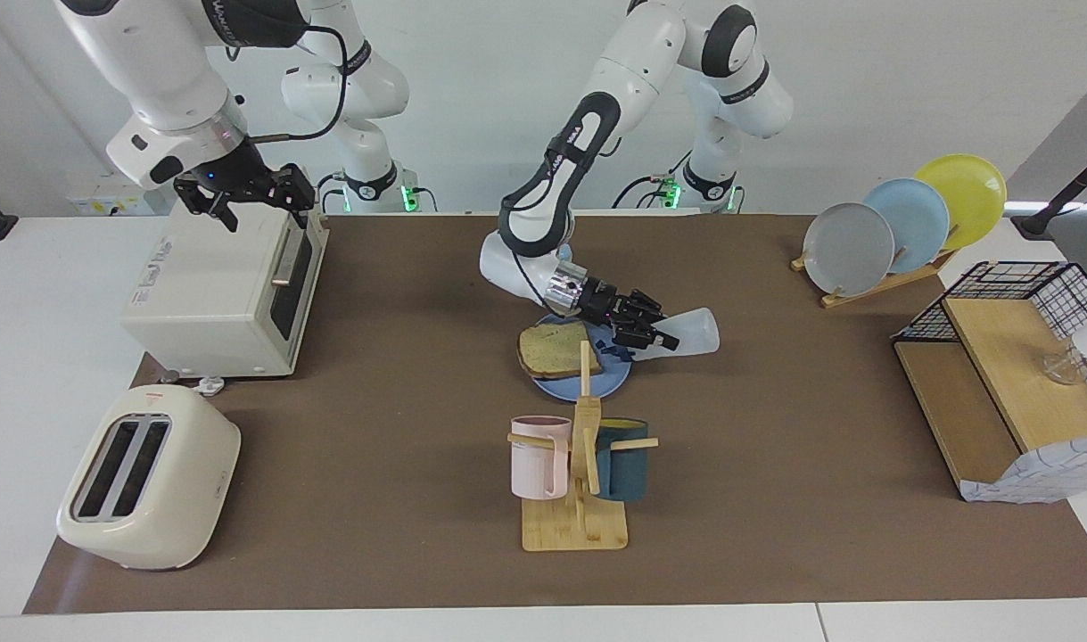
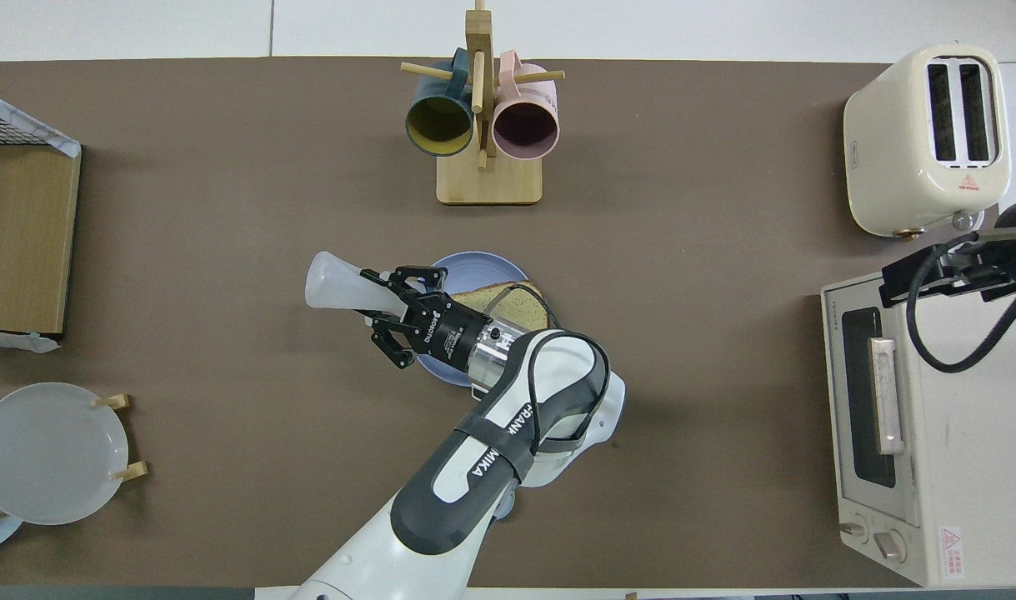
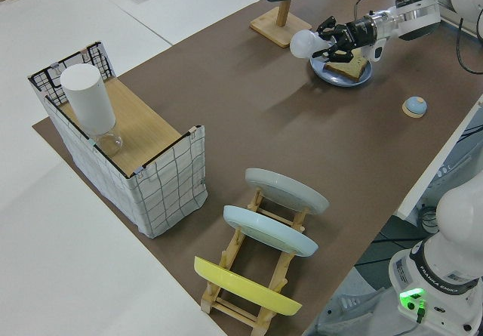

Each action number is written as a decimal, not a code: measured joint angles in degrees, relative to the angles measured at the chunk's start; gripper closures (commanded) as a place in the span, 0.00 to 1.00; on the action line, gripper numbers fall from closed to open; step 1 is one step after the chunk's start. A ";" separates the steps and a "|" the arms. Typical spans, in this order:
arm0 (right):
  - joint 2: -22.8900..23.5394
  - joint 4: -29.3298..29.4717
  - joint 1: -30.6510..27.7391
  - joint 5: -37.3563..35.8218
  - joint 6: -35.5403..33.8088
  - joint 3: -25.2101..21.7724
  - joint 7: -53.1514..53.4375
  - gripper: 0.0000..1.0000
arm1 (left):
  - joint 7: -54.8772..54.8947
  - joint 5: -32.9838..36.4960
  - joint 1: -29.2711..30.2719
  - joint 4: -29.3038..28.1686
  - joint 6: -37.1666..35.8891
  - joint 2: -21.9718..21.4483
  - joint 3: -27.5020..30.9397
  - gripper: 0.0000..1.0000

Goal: Put bread on plate and add seasoning
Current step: 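Carry the bottle back beside the mug rack with the left gripper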

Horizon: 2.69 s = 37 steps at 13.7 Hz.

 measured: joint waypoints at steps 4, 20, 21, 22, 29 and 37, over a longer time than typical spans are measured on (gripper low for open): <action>0.00 0.00 0.00 0.00 0.00 0.00 0.00 0.00 | 0.00 -1.00 -2.71 1.68 -0.59 0.02 -0.63 1.00; 0.00 0.00 0.00 0.00 0.00 0.00 0.00 0.00 | -0.79 -21.67 8.35 8.48 9.15 -8.78 0.60 1.00; 0.00 0.00 0.00 0.00 0.00 0.00 0.00 0.00 | -0.78 -23.12 10.87 8.06 11.90 -10.10 0.65 1.00; 0.00 0.00 0.00 0.00 0.00 0.00 0.00 0.00 | -0.78 -24.95 13.66 7.42 15.00 -11.65 0.70 1.00; 0.00 0.00 0.00 0.00 0.00 0.00 0.00 0.00 | -4.10 -43.41 30.17 5.15 35.14 -15.47 0.73 1.00; 0.00 0.00 0.00 0.00 0.00 0.00 0.00 0.00 | -35.86 -49.80 36.04 -6.19 72.58 -15.46 0.63 1.00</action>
